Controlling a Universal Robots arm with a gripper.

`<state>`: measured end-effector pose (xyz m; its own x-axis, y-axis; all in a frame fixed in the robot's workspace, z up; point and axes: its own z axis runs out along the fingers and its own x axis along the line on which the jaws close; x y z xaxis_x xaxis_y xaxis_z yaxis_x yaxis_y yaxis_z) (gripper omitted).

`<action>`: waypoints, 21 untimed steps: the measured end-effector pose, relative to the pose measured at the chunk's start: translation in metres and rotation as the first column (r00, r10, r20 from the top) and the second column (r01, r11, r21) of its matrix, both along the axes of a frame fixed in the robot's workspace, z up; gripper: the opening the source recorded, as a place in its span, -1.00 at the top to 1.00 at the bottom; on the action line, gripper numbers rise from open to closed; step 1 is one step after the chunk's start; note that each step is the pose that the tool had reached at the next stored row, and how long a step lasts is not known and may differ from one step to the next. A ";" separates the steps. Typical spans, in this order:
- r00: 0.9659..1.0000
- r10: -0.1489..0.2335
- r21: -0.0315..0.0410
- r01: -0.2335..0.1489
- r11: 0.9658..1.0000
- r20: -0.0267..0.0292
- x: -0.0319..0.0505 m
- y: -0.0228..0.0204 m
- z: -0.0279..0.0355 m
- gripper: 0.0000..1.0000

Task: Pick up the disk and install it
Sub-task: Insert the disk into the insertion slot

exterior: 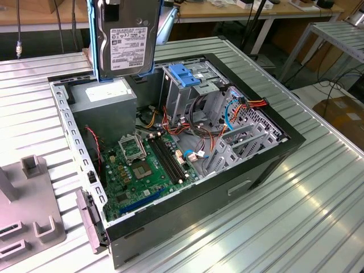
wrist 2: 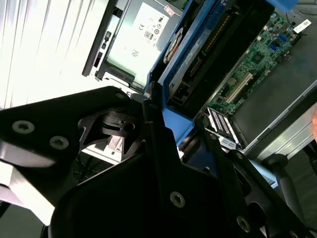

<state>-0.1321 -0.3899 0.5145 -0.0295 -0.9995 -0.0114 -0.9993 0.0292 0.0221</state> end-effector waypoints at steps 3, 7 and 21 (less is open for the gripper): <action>1.000 0.000 0.000 0.000 1.000 0.000 0.0000 -0.0014 0.0000 0.25; 1.000 0.000 0.000 0.000 1.000 0.000 0.0000 -0.0037 0.0000 0.25; 1.000 0.000 0.000 0.000 1.000 0.000 0.0001 -0.0116 0.0000 0.25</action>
<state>-0.1321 -0.4015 0.5145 -0.0294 -0.9995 -0.0113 -0.9993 0.0292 0.0222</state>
